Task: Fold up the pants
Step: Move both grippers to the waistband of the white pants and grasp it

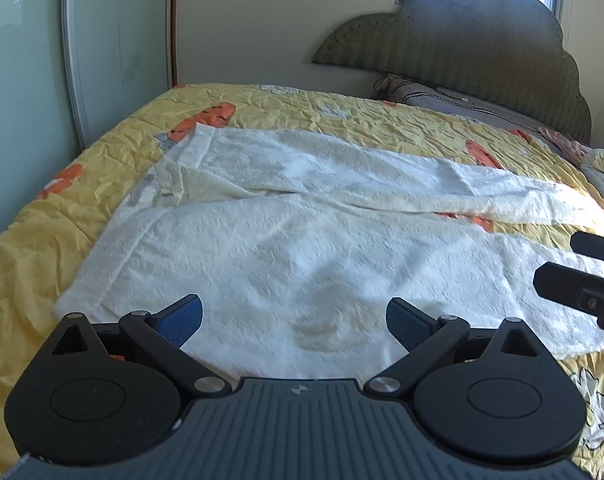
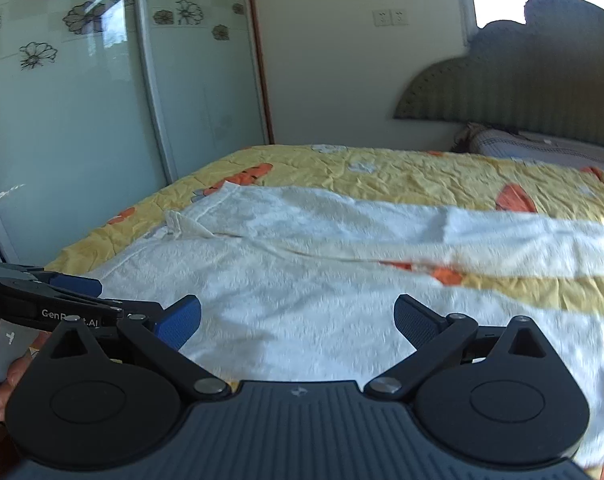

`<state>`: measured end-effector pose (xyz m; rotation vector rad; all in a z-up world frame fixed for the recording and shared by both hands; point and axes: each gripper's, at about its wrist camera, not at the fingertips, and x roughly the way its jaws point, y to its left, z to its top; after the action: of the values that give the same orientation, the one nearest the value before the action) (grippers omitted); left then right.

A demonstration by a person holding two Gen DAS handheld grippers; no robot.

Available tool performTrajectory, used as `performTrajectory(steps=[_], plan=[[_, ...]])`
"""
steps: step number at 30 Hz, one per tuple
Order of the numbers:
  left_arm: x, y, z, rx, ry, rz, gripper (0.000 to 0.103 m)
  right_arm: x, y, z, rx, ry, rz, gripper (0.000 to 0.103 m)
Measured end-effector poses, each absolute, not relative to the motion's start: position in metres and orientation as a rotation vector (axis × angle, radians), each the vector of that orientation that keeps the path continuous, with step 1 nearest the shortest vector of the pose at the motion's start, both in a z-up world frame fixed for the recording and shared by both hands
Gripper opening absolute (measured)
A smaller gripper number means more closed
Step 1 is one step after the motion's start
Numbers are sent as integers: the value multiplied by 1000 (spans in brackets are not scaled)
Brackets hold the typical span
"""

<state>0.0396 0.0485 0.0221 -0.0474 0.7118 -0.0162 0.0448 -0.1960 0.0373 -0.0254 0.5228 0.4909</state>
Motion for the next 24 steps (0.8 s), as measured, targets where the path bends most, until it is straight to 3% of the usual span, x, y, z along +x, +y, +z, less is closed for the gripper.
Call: performTrajectory(steps=[4,11,19,22,24], plan=[[65,66,27,-45,697,45,99,126,-178,42,-135,609,634,103],[110,96,25,-123,720,36,97,280,-152,13,39,839,904,103],[146,106,19,-95,751,18,99,397,-103,-22,-163,775,825,103],[161,117,13,-159,794,24,99,435,-92,-38,-141,841,798,88],[172,126,10,-207,814,47,98,452,-90,-49,-119,881,806,63]])
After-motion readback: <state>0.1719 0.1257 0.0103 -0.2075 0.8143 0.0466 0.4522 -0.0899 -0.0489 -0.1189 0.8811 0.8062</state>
